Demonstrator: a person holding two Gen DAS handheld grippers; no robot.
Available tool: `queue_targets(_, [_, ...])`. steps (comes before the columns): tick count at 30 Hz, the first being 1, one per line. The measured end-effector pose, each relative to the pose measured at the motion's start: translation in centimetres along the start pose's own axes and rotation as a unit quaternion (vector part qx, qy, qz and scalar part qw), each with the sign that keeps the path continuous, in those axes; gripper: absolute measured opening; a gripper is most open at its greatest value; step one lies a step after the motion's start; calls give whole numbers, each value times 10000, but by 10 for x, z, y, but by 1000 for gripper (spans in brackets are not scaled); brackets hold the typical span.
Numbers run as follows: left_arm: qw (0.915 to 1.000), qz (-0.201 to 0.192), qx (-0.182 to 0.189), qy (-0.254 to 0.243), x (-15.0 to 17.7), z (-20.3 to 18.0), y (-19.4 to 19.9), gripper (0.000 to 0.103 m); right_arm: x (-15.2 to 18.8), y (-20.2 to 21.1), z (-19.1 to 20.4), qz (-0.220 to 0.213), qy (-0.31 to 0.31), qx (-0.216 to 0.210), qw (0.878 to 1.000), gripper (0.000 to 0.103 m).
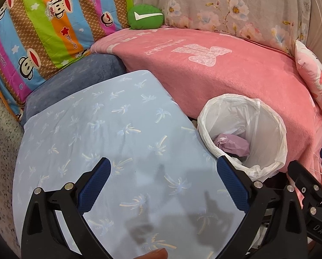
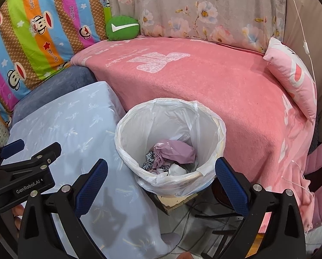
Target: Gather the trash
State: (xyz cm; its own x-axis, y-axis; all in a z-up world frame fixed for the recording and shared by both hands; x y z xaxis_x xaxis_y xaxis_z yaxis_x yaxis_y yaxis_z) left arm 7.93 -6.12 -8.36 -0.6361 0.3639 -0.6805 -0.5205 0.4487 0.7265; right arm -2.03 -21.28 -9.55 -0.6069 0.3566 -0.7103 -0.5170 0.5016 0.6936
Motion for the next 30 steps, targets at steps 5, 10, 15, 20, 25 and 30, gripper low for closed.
queue_targets(5, [10000,-31,-43,1,2,0,0,95,3,-2,-2,47,-2,35,10000,97])
queue_targets(10, [10000,-18,-59,-50,4,-1,0,95,5,-2,-1,43,21,39,10000,97])
queue_targets(15, [10000,14,-74,-39,5,-4,0,95,6,-2,-2,77,35,59,9999,97])
queue_targets(20, [10000,30,-65,-8,6,-5,0,95,7,-2,-2,97,52,87,9999,97])
queue_targets(25, [9999,83,-66,-14,9,-9,-2,95,7,-3,-4,98,26,107,9999,97])
queue_targets(30, [9999,65,-113,87,11,-8,-3,95,8,-5,-4,123,40,107,9999,97])
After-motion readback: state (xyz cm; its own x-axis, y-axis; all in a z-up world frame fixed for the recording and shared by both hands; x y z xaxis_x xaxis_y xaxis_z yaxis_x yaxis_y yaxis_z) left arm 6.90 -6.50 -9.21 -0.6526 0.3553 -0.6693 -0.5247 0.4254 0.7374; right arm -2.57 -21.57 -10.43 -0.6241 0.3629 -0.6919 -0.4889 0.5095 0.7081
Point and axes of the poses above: each gripper's, at about its wrist camera, not at the fingertips, and y roughly against the way its jaws point, z to its left, x to its underside, the point moved 9 cm from there along -y, roughly the way its jaws point, and after that the axes turned 12 degrees about x, right-handed, at the moved point
